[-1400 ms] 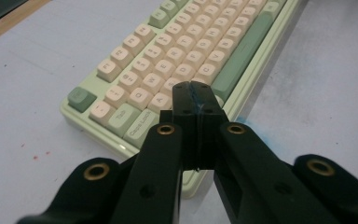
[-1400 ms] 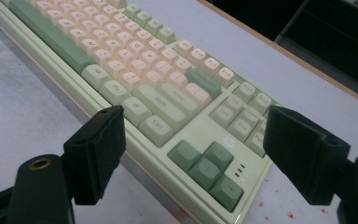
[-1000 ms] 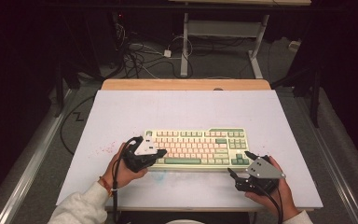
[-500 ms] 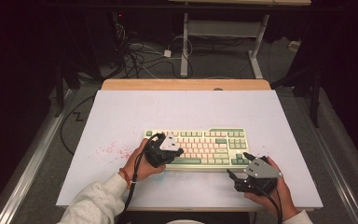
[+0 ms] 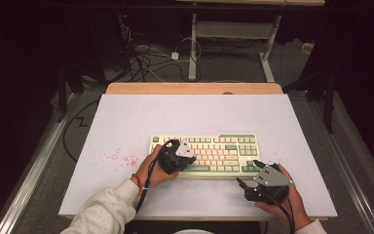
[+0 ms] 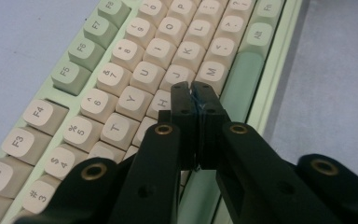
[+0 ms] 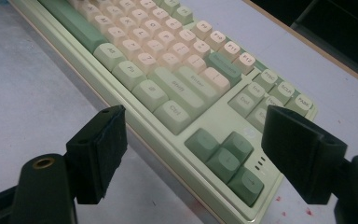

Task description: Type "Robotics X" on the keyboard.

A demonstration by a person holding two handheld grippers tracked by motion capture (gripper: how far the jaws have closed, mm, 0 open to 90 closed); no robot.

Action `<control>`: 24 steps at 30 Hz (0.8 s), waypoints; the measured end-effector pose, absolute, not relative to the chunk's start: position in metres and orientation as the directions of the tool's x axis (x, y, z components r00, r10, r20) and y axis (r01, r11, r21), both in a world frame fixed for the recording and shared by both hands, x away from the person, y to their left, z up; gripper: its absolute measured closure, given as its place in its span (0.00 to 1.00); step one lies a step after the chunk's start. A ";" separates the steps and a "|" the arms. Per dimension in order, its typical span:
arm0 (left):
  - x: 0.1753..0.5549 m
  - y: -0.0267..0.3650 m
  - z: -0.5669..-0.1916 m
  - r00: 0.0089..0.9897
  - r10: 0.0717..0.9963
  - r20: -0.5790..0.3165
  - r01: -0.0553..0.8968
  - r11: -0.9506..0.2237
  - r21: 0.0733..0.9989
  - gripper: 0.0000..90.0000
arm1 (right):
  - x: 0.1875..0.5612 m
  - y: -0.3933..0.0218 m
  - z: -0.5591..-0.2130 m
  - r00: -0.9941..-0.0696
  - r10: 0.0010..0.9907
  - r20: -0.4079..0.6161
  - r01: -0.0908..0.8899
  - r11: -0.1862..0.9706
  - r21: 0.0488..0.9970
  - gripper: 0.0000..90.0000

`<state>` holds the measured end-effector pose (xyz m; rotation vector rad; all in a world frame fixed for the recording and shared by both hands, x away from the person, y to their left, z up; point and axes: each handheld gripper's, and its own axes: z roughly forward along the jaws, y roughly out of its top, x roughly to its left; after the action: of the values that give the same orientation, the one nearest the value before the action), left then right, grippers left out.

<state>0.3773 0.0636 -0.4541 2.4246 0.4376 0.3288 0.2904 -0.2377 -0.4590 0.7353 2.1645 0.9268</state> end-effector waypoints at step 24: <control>0.357 0.106 -0.433 0.870 0.428 0.244 0.139 -0.689 0.711 0.66 | 0.292 -0.241 -0.456 -0.614 0.715 -0.334 0.240 0.572 0.784 0.25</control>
<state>0.3569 0.1065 -0.4329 2.3115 0.4070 0.5143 0.2923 -0.2414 -0.4563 0.7588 2.1528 0.9420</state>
